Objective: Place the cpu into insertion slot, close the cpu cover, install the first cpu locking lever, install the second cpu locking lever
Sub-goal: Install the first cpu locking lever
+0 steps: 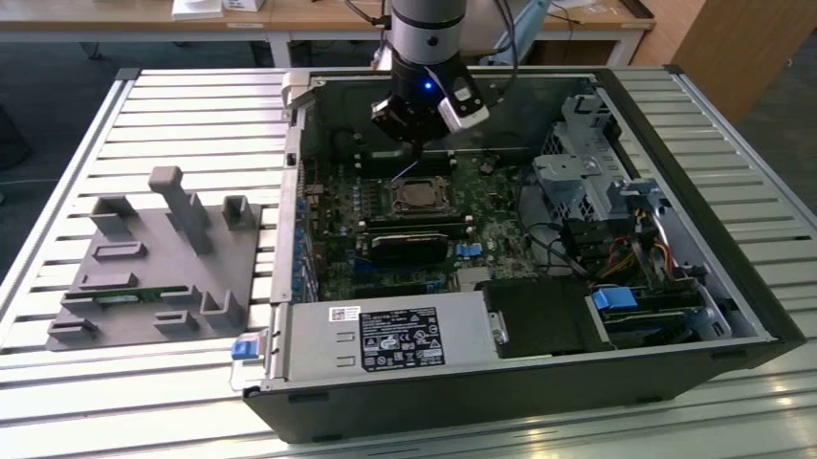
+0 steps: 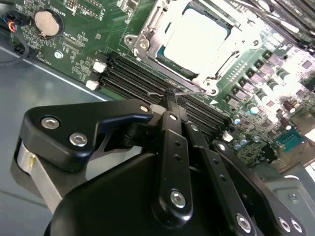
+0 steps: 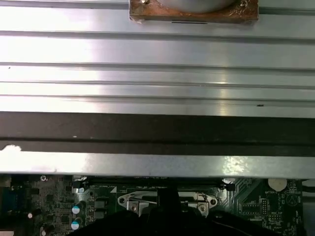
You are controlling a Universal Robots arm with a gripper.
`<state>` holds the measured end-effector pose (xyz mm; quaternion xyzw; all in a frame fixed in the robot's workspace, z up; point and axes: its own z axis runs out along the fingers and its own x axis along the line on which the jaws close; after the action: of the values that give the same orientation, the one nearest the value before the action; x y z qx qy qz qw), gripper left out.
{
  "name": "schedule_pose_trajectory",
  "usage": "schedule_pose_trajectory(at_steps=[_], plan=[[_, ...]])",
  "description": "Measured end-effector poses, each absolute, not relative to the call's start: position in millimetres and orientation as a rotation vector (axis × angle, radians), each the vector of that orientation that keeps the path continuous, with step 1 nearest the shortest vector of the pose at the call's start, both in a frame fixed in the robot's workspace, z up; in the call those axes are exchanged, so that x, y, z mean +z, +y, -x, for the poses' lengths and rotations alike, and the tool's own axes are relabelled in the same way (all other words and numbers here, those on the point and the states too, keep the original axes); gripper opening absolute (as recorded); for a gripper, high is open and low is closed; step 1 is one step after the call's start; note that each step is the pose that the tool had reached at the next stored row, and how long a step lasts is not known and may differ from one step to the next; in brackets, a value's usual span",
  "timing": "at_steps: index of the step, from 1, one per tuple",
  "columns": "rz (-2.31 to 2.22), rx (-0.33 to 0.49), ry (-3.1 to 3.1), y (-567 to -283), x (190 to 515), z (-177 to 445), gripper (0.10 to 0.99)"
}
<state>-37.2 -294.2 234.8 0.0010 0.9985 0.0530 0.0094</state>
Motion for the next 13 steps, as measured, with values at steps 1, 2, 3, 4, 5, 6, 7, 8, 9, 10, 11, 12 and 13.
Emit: schedule_pose_trajectory(at_steps=[1, 2, 3, 4, 5, 6, 7, 8, 9, 10, 11, 12, 13], plan=[[-0.003, 0.165, 3.118, -294, 234, 36, 0.106], [-0.003, 0.165, 3.119, -293, 233, 35, 0.106], [-0.003, 0.165, 3.119, -293, 232, 33, 0.106], [-0.003, 0.165, 3.119, -292, 231, 32, 0.106], [-0.003, 0.165, 3.119, -292, 229, 31, 0.106], [-0.003, 0.165, 3.119, -292, 228, 30, 0.106], [-0.003, 0.165, 3.120, -292, 226, 30, 0.106], [-0.003, 0.165, 3.120, -291, 224, 30, 0.106], [-0.003, 0.165, 3.120, -291, 222, 29, 0.106], [-0.003, 0.165, 3.120, -291, 220, 28, 0.106], [-0.003, 0.165, 3.121, -290, 219, 27, 0.106], [-0.003, 0.165, 3.122, -290, 217, 26, 0.106], [-0.003, 0.165, 3.122, -290, 216, 25, 0.106]])
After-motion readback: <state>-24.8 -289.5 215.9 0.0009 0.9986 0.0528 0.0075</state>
